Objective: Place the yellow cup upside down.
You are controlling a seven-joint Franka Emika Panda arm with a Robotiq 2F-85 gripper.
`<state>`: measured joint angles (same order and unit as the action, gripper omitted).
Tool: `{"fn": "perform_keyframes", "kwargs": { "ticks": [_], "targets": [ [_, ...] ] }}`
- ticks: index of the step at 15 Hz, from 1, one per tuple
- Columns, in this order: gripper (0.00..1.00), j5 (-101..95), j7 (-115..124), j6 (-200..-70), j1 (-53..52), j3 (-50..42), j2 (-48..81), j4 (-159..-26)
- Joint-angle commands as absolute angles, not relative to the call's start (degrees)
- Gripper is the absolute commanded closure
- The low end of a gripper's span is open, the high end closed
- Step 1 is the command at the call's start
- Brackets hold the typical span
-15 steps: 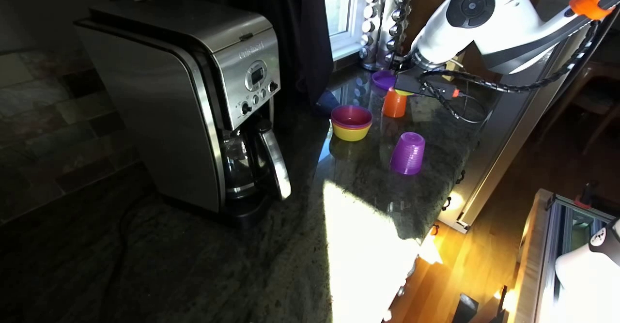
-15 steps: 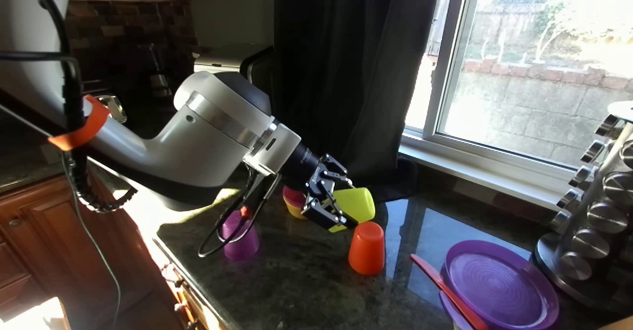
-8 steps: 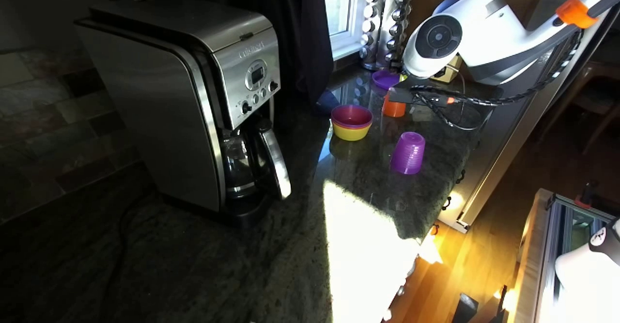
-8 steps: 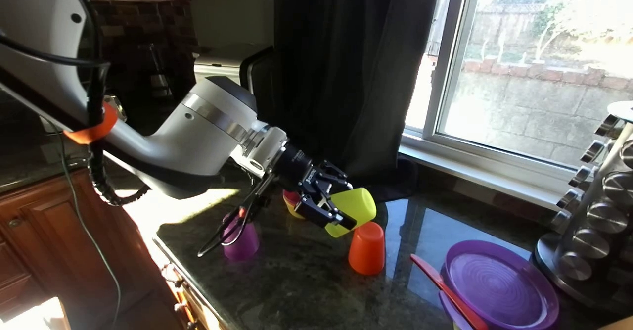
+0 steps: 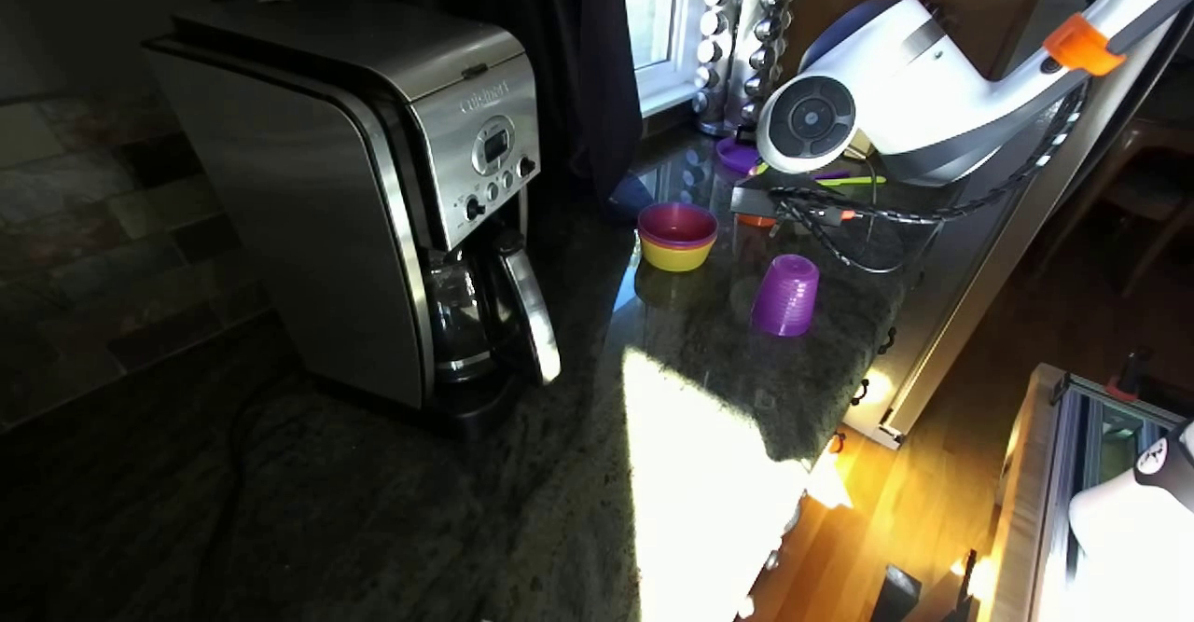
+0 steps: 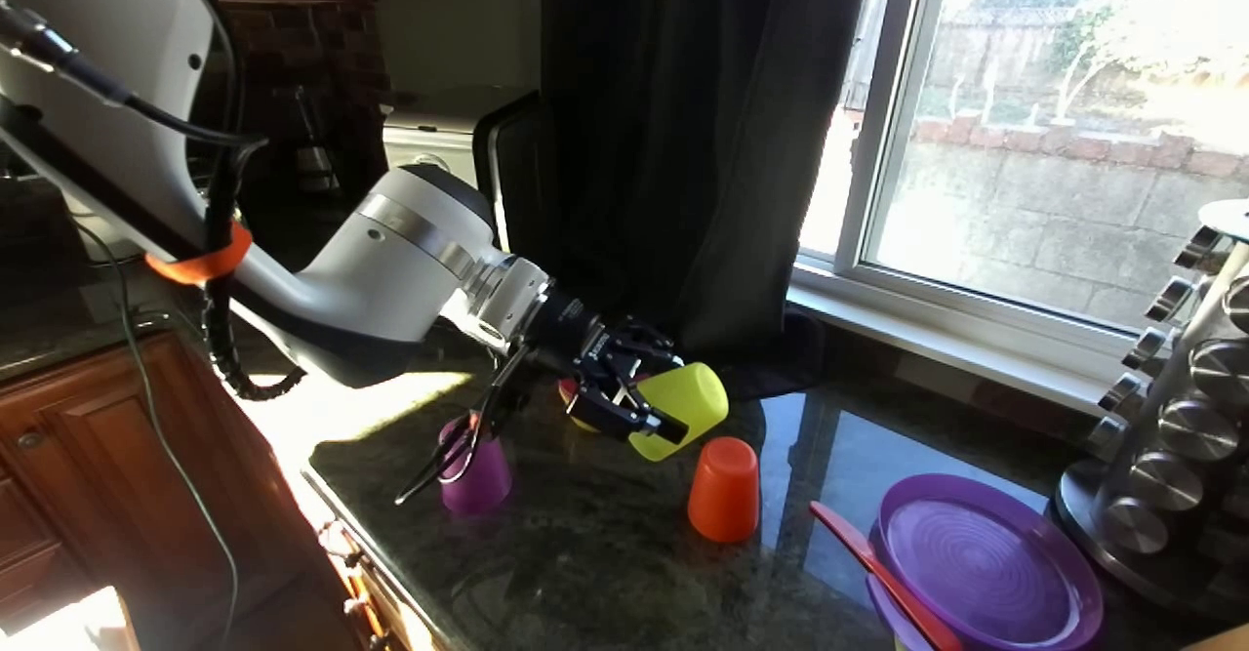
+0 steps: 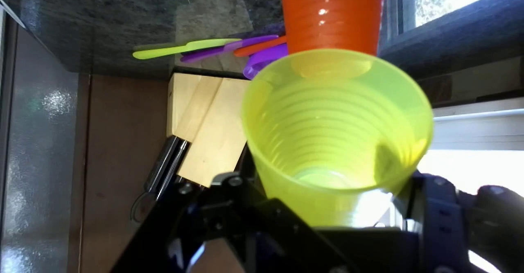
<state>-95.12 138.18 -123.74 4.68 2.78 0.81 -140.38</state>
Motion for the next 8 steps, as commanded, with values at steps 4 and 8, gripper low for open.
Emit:
{"fn": "perform_keyframes", "kwargs": {
  "ticks": [4, 8],
  "targets": [
    [0.51, -97.1, 146.0, -118.3, 1.8, 2.2, 4.4, -138.5],
    [0.26, -95.5, 144.1, -119.0, 1.4, 2.0, 3.8, -138.8]
  ]
}}
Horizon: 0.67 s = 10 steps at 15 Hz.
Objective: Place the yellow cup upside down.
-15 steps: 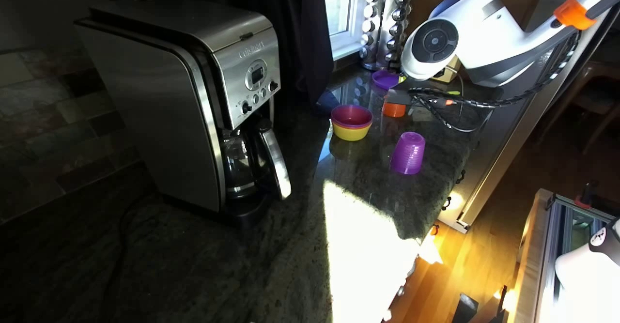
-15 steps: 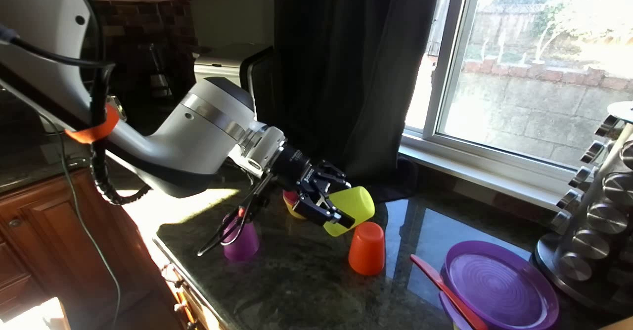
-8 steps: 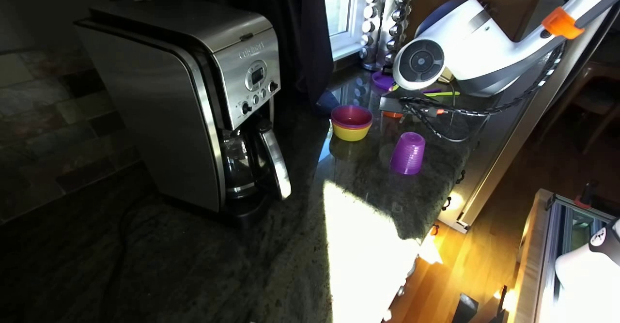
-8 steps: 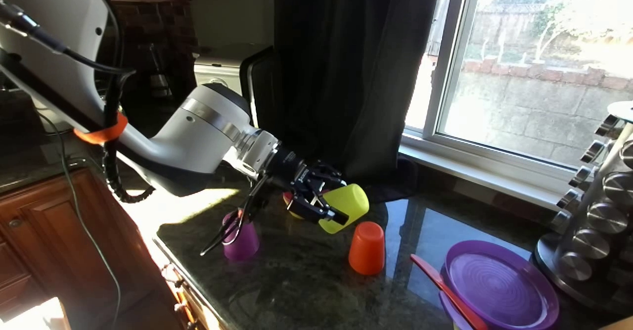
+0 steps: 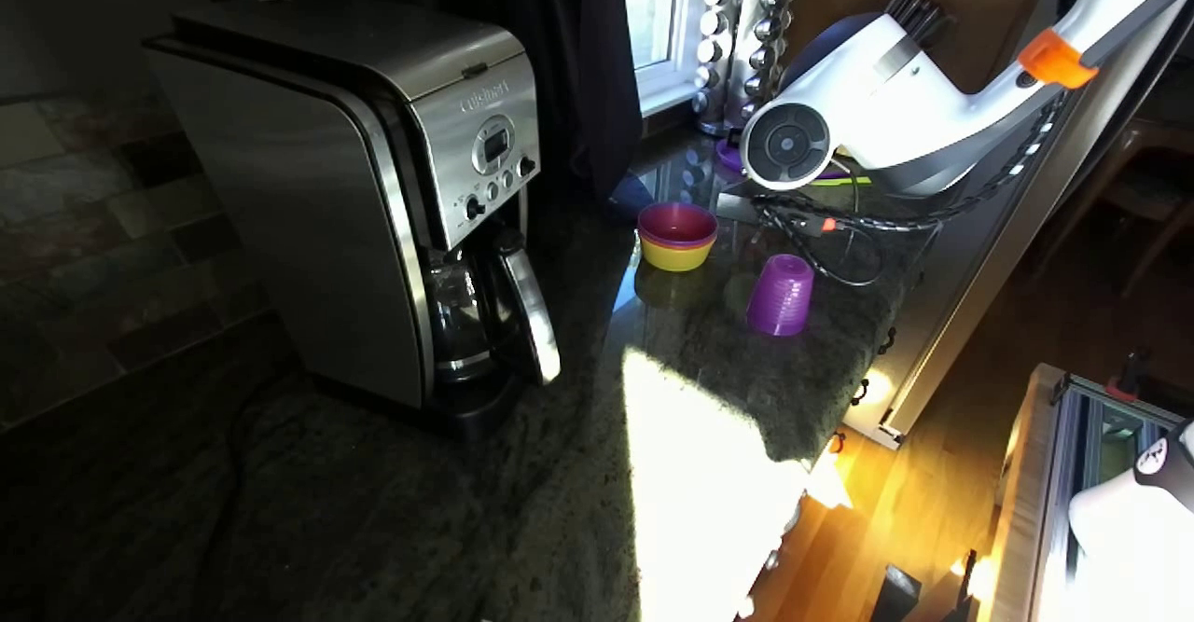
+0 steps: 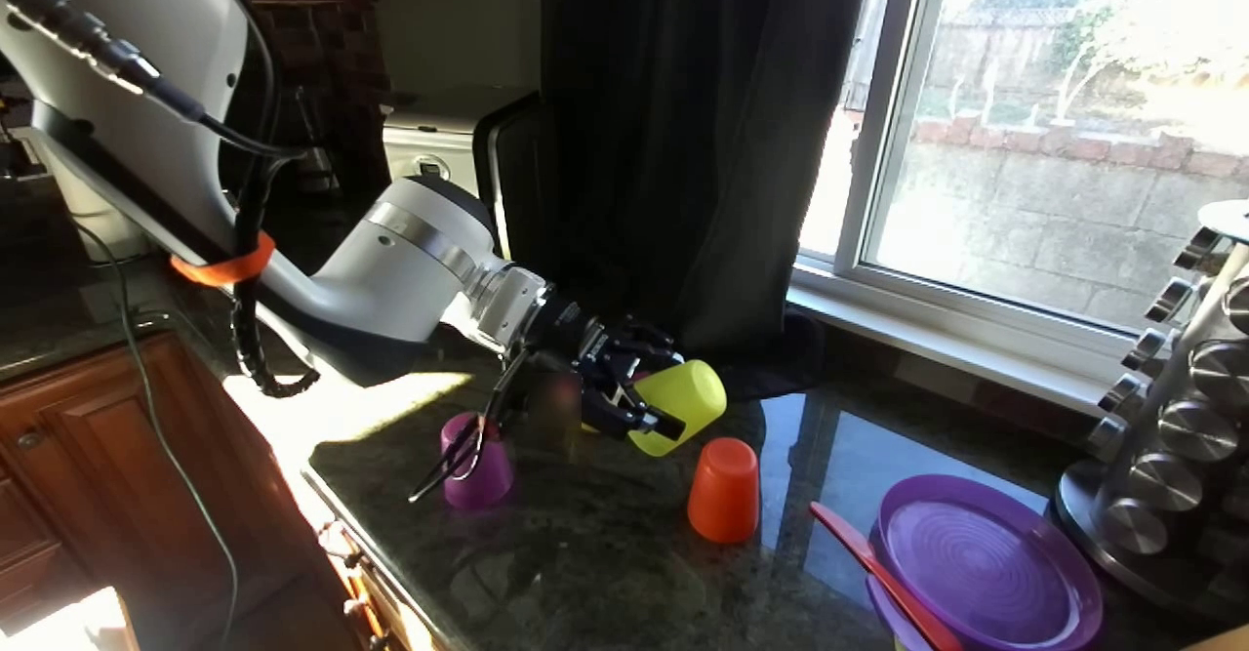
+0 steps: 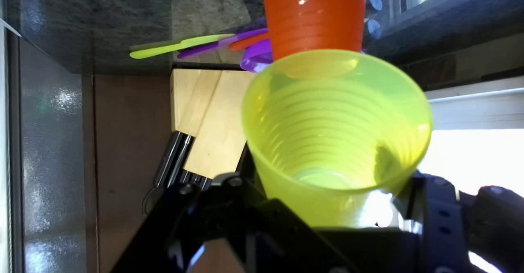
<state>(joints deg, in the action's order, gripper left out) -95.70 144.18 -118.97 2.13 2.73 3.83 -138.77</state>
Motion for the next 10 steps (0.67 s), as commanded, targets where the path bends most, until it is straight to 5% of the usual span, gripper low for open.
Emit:
{"fn": "perform_keyframes", "kwargs": {
  "ticks": [1, 2, 3, 10],
  "targets": [
    [0.26, -95.5, 144.2, -119.0, 1.3, 2.1, 4.0, -138.6],
    [0.26, -95.5, 144.3, -119.0, 1.3, 2.1, 4.1, -138.6],
    [0.51, -95.5, 144.4, -119.0, 1.3, 2.1, 4.1, -138.6],
    [0.51, -99.3, 147.8, -111.5, -1.0, 3.3, 5.5, -138.9]
  ]
}}
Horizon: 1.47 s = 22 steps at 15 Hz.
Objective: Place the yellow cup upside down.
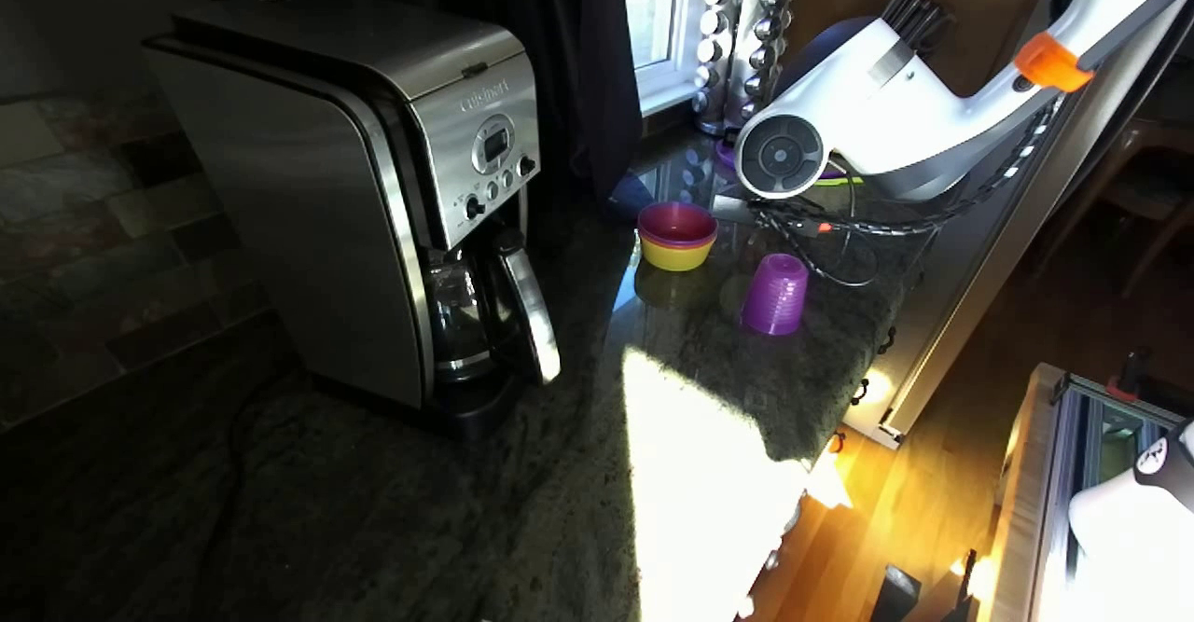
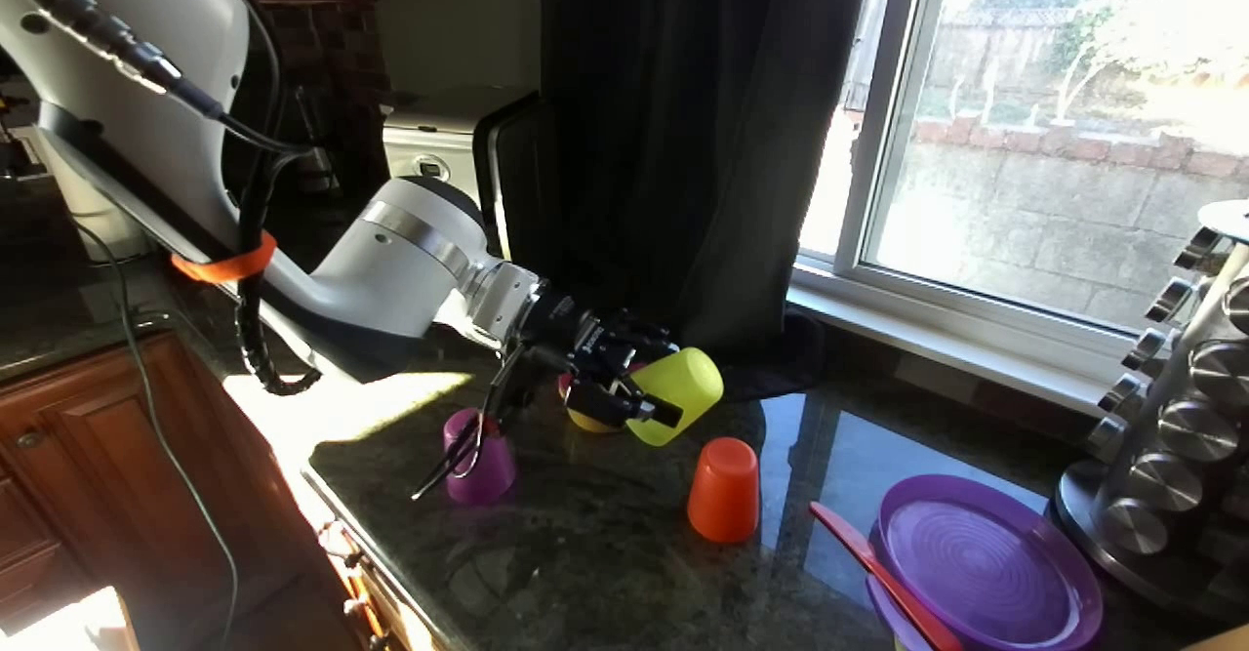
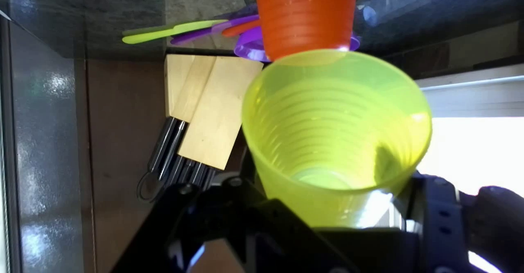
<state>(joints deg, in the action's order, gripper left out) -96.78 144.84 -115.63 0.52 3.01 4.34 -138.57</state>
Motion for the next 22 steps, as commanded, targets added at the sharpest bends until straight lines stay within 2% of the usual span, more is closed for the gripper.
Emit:
{"fn": "perform_keyframes", "kwargs": {
  "ticks": [1, 8, 22],
  "targets": [
    [0.51, -99.5, 148.2, -109.6, -1.5, 3.5, 6.0, -138.8],
    [0.51, -100.1, 149.4, -102.8, -2.7, 4.0, 10.3, -137.5],
    [0.51, -98.7, 151.7, -99.1, -3.0, 4.8, 15.9, -133.8]
  ]
}}
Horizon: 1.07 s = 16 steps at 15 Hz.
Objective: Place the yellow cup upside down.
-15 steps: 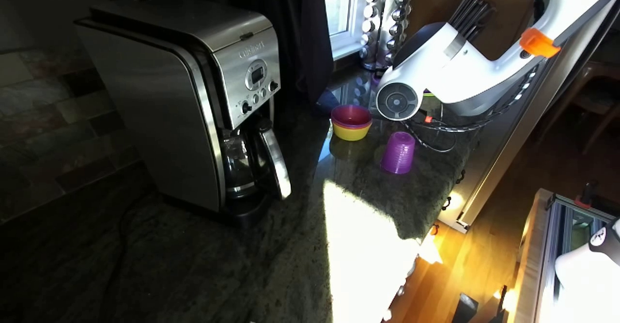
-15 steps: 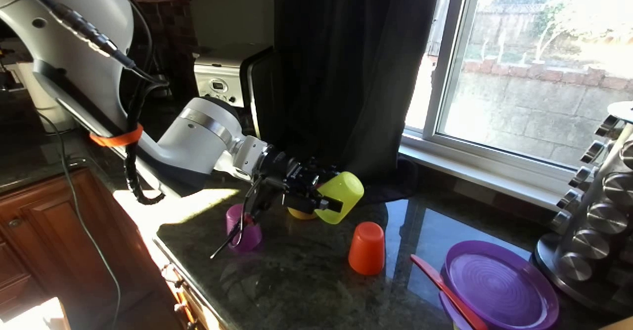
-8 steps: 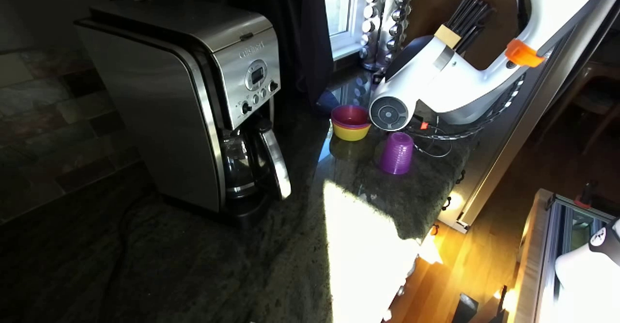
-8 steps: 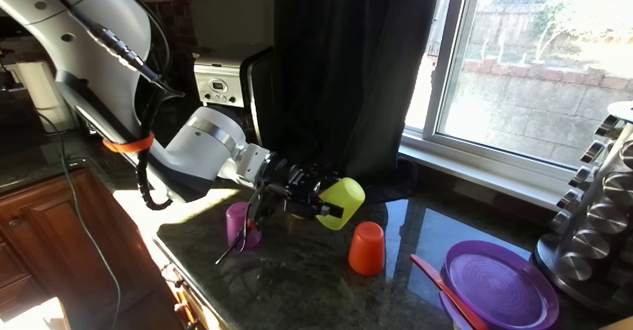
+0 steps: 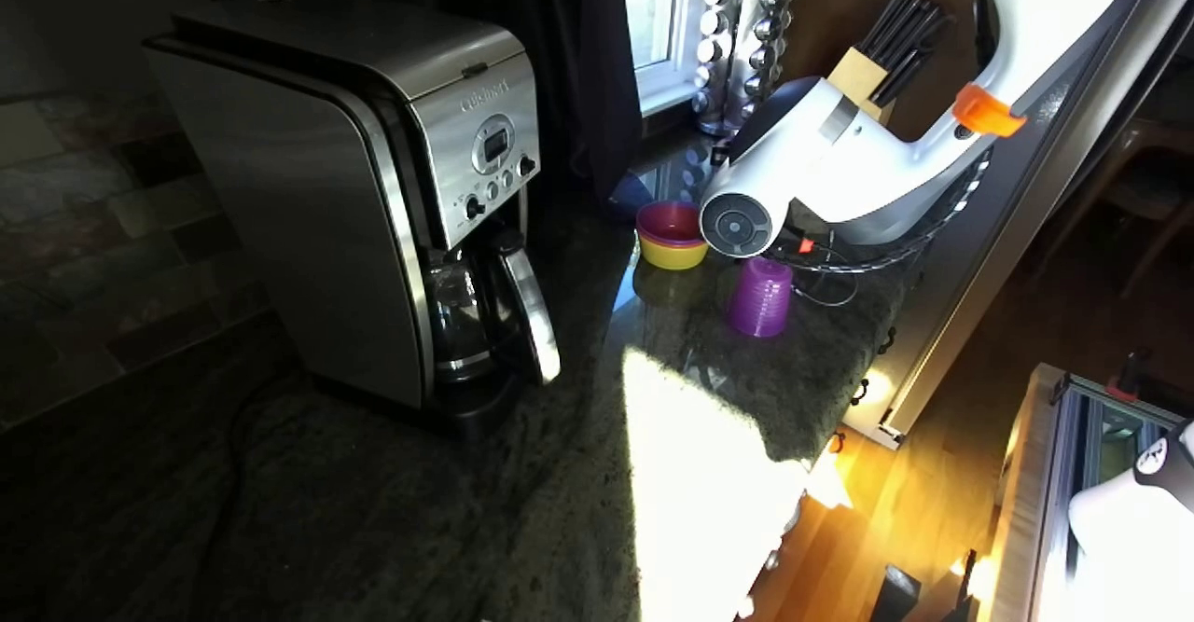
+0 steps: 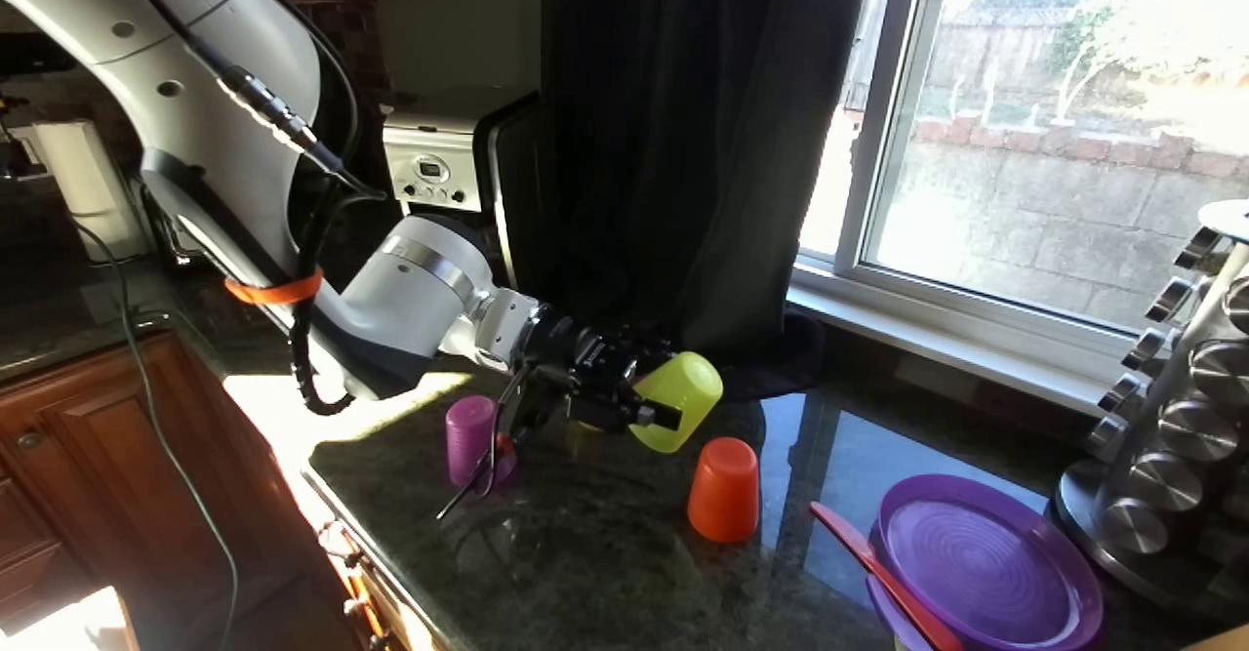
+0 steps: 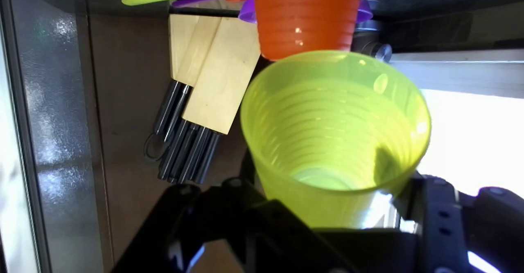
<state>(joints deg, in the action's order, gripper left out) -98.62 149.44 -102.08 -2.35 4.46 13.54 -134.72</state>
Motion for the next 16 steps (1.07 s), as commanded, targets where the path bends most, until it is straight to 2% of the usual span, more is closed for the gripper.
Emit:
{"fn": "perform_keyframes", "kwargs": {
  "ticks": [1, 16],
  "targets": [
    [0.51, -98.7, 151.8, -98.6, -3.1, 4.9, 16.1, -133.7],
    [0.51, -91.2, 146.6, -104.8, -2.1, 5.4, 11.5, -136.0]
  ]
}}
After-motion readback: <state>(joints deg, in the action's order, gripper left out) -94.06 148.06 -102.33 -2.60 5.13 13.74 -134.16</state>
